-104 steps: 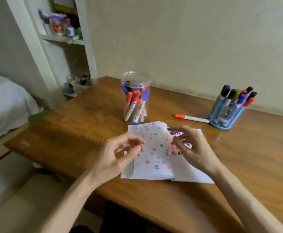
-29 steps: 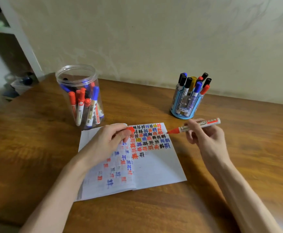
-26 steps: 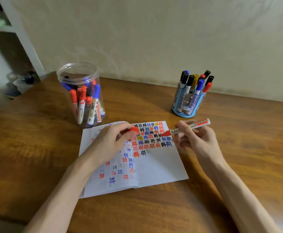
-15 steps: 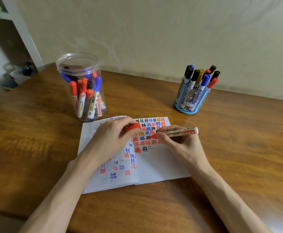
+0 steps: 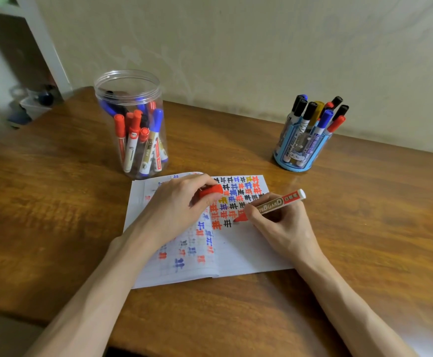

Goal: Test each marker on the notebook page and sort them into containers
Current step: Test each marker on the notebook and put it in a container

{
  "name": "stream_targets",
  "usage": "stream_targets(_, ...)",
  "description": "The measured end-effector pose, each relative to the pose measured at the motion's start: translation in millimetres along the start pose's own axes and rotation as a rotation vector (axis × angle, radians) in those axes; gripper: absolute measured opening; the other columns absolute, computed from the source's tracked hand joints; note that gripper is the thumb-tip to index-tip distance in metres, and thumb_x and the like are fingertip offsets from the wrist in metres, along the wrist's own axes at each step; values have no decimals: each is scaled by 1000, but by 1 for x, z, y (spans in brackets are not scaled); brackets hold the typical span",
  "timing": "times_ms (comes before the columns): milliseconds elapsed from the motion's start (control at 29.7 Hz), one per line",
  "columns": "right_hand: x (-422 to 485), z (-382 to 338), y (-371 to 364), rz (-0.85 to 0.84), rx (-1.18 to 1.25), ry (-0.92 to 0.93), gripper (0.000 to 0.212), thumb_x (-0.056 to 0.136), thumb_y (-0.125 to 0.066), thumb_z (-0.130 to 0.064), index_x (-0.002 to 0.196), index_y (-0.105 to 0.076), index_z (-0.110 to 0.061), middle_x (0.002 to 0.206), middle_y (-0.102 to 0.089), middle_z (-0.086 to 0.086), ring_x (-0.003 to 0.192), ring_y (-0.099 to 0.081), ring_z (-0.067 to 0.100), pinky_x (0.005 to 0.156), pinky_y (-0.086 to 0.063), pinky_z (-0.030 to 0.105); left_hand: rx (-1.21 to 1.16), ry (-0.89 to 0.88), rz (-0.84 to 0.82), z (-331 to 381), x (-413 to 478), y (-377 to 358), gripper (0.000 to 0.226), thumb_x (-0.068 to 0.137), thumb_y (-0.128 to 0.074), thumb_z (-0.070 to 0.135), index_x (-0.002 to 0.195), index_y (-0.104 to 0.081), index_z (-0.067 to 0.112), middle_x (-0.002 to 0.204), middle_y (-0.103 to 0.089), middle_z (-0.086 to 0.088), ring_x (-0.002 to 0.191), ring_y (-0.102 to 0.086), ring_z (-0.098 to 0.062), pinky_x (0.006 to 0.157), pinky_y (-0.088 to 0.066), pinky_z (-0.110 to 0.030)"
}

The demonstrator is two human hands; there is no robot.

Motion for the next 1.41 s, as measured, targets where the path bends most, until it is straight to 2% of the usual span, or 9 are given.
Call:
stream_targets(134, 0, -1, 1, 23, -35, 32, 13, 94, -76, -20, 83, -74, -26, 90, -80, -13, 86, -76, -1, 75, -58, 17, -7, 2, 9, -1, 0, 0, 34, 93, -60, 47, 120, -65, 25, 116, -69, 12, 104, -65, -2, 77, -61, -24)
stream_targets(336, -2, -2, 3, 27, 20, 31, 12, 95, -75, -17, 83, -77, -19, 89, -81, -13, 85, -76, 0, 74, -57, 17, -1, 6, 4, 0, 0, 0, 43, 89, -55, 53, 121, -65, 25, 118, -69, 12, 105, -65, -3, 77, -61, -22)
stream_targets(605, -2, -1, -2, 5, -38, 50, 17, 93, -78, -22, 81, -70, -32, 93, -80, -12, 90, -76, 1, 79, -62, 23, 13, 7, 9, -2, 0, -1, 36, 93, -60, 48, 121, -64, 26, 118, -68, 12, 105, -65, -3, 77, -61, -22)
stream_targets(874, 0, 0, 2, 52, -5, 62, 16, 95, -75, -15, 80, -73, -20, 86, -80, -13, 82, -76, 3, 70, -57, 18, 20, 5, 9, -2, 1, -2, 33, 94, -61, 47, 119, -64, 27, 117, -68, 12, 103, -65, -3, 75, -60, -21)
stream_targets(1009, -2, -1, -1, 29, 20, 44, 12, 95, -77, -19, 83, -76, -22, 89, -81, -11, 86, -77, 6, 79, -63, 28, 26, 2, 11, -3, 0, -1, 33, 94, -62, 47, 121, -64, 27, 116, -68, 13, 102, -66, -4, 74, -60, -20)
stream_targets(1143, -3, -2, -2, -7, -6, 24, 15, 93, -78, -20, 81, -74, -26, 89, -81, -12, 87, -77, 5, 81, -64, 32, 24, -1, 14, -3, 1, -1, 36, 93, -60, 50, 120, -64, 27, 116, -69, 12, 103, -66, -4, 75, -61, -23)
stream_targets(1210, -3, -3, -1, -8, -20, 42, 19, 93, -77, -16, 77, -73, -26, 87, -80, -12, 85, -77, 5, 79, -64, 30, 26, -3, 13, -3, 1, -2, 38, 92, -58, 52, 120, -64, 27, 116, -69, 12, 102, -65, -4, 75, -60, -23)
stream_targets(1345, -2, -3, 1, 34, 11, 50, 18, 95, -75, -16, 78, -72, -23, 86, -80, -14, 83, -76, 2, 72, -57, 18, 25, -2, 5, -4, 1, -2, 40, 91, -56, 54, 121, -64, 28, 117, -68, 12, 104, -65, -4, 75, -60, -22)
stream_targets(1412, -1, -2, 0, 41, 14, 49, 16, 95, -75, -17, 80, -72, -21, 86, -80, -12, 83, -76, 4, 73, -58, 20, 28, -3, 4, -4, 1, -2, 41, 90, -56, 55, 121, -63, 28, 117, -68, 12, 104, -65, -4, 75, -61, -24)
Point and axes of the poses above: each hand's wrist, its own x-axis towards the middle knuckle, its own y-axis out of the back of the hand, z = x × y, the point moved 3 cm from there along x, towards the middle knuckle
